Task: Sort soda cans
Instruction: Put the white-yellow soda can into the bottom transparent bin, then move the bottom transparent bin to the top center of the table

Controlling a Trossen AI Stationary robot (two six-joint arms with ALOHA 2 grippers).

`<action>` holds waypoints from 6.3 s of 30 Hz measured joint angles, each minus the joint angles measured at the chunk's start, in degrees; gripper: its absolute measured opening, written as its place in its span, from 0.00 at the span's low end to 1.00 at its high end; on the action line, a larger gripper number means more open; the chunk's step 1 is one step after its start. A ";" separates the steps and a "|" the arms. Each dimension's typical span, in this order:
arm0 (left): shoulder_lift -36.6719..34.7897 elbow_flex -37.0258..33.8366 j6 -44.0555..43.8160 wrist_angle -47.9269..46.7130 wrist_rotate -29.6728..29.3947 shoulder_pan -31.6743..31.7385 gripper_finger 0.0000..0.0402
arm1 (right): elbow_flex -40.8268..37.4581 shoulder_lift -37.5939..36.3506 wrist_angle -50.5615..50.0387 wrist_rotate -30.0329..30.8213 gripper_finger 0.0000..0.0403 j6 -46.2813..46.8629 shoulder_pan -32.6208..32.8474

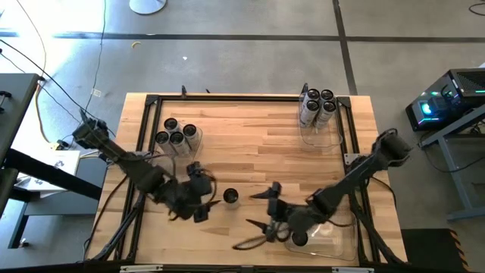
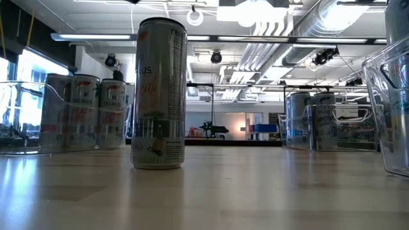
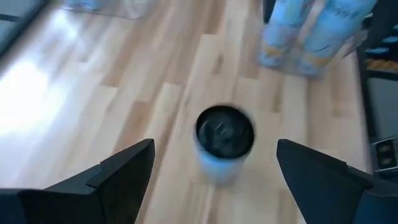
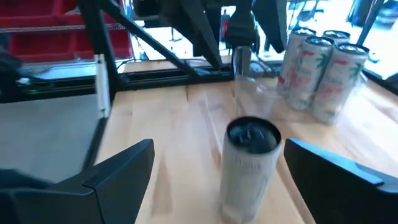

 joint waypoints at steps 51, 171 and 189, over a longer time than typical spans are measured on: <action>3.27 -25.18 -9.29 32.85 -25.43 -16.77 0.83 | 13.85 -4.39 -15.10 -2.09 0.59 2.22 5.86; 6.36 -25.14 24.10 55.11 -0.29 -10.07 0.80 | 35.63 8.65 -91.84 15.87 0.81 66.11 20.90; 13.77 -18.71 63.76 54.23 34.98 10.58 0.79 | 40.06 4.97 -85.54 8.05 0.81 27.76 4.40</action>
